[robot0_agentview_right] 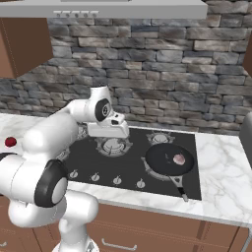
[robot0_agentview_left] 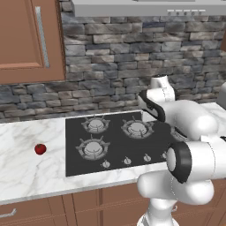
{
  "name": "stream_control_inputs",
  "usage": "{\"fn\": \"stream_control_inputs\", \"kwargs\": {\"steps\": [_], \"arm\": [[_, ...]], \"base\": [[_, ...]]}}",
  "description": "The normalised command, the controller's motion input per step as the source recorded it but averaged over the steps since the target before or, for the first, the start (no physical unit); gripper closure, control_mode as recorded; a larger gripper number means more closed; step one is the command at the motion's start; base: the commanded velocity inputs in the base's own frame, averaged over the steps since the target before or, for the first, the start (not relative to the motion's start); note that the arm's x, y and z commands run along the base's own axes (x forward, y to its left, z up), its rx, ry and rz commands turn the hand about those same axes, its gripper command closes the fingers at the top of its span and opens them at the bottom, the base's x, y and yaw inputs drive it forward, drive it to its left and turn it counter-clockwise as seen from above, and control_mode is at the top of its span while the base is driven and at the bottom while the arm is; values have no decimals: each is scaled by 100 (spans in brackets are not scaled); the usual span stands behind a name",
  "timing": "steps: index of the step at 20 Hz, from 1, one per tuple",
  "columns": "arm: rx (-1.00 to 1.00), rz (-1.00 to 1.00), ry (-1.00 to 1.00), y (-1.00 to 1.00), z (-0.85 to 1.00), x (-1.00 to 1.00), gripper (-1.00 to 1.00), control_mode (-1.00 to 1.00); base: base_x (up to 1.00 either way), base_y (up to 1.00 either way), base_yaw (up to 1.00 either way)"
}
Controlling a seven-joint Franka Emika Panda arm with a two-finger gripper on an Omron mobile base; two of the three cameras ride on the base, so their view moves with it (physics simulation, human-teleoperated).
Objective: Put the garlic and tomato in the pan. Then turn on the front right burner and set the heat to medium.
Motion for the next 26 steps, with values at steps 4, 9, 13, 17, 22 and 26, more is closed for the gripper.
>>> {"fn": "stream_control_inputs", "kwargs": {"steps": [4, 9, 13, 17, 22, 26], "arm": [[0, 31, 0, 100, 4, -10, -100, -100], [0, 36, 0, 92, 9, -21, -100, -100], [0, 36, -1, 90, 0, -14, -100, -100], [0, 35, 0, 94, 0, -6, -100, -100], [8, 22, 0, 84, -6, 3, -100, -100], [9, 11, 0, 73, 0, 2, -100, -100]], "base": [[0, 0, 0], [0, 0, 0], [0, 0, 0], [0, 0, 0], [0, 0, 0], [0, 0, 0]]}}
